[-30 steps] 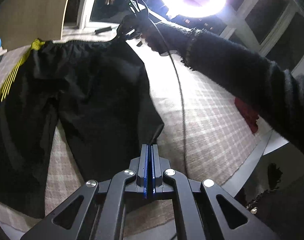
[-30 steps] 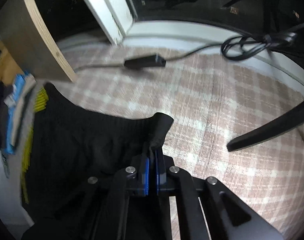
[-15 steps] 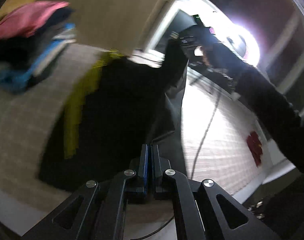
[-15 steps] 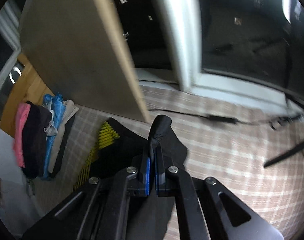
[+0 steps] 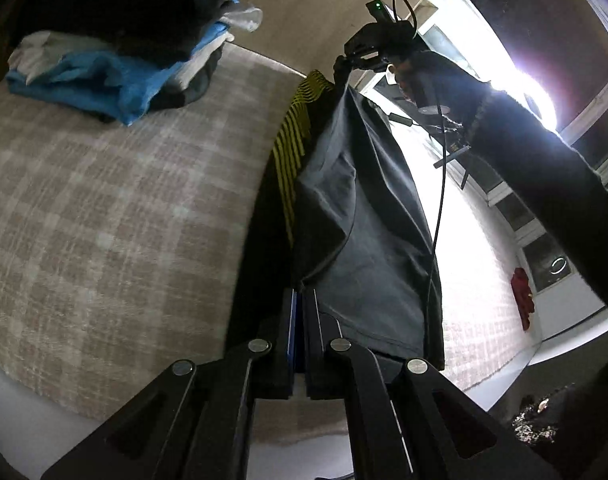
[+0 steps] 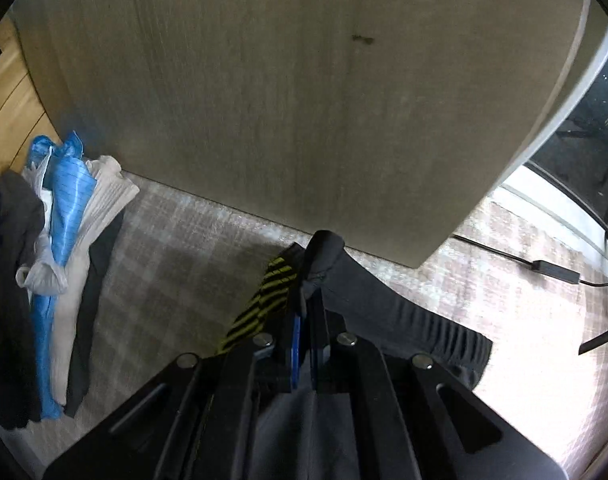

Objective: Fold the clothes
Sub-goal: 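Fold the pants in half lengthwise with both grippers and release, then grasp the pants leg ends with both grippers and lift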

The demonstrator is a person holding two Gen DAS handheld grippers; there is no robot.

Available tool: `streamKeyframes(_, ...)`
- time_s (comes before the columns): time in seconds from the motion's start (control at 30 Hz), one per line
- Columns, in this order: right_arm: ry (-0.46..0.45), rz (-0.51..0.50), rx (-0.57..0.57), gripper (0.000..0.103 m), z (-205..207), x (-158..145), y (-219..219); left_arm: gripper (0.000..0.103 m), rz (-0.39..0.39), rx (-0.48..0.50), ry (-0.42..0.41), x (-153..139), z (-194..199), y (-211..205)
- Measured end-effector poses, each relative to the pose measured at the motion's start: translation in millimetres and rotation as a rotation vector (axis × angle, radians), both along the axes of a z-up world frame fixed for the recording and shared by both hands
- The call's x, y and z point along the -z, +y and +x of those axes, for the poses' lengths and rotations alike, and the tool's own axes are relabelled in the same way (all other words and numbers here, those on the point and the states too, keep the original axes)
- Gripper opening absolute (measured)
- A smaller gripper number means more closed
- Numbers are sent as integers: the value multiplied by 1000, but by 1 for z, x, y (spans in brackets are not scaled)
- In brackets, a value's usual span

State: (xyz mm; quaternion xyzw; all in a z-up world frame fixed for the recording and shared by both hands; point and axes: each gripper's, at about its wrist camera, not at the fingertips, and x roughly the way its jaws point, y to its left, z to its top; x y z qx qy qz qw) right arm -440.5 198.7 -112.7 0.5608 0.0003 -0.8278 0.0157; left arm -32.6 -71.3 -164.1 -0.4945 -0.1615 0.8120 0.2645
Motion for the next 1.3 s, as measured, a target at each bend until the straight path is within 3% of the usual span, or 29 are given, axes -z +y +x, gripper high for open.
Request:
streamKeyframes(0.13,-32,-4,-39,5,-12,14,-19,2,-6,5,-27,12,-6,-14)
streamKeyframes(0.23,-64,99,-75,13,-13,24,-38,3,-6,30,-87,26,-13,-12)
streamKeyframes(0.37,-20,149,-114,16,9,-3,-42,8,-43,77,-76,16,-11,-11)
streamKeyframes(0.43,40,90,-98,26,33,-30,-24,21,-54,92,-55,5,-8,-16)
streamKeyframes(0.5,100,30,-81,51,58,-57,-6,23,-59,95,-35,-7,-5,-25)
streamKeyframes(0.57,157,-28,-68,59,81,-82,11,23,-58,99,-29,-15,-8,-31)
streamKeyframes(0.67,162,-53,-64,58,108,-86,28,23,-37,134,-4,-17,-21,-23)
streamKeyframes(0.73,87,-14,-41,58,126,-57,34,23,-47,164,7,-14,-34,-8)
streamKeyframes(0.87,-77,-15,9,58,160,11,46,23,-162,217,9,0,-45,12)
streamKeyframes(0.97,-168,73,21,58,194,43,53,23,-192,217,-35,6,-46,4)
streamKeyframes(1.03,-115,67,90,58,228,26,67,23,-191,206,-51,4,-47,-5)
streamKeyframes(1.17,-2,-165,177,58,309,-16,72,27,-135,174,-68,-9,-48,-17)
streamKeyframes(1.2,-6,-188,172,58,325,-14,65,32,-127,171,-76,-8,-48,-15)
streamKeyframes(1.3,-19,-255,155,59,372,-6,44,33,-127,174,-106,-4,-46,-4)
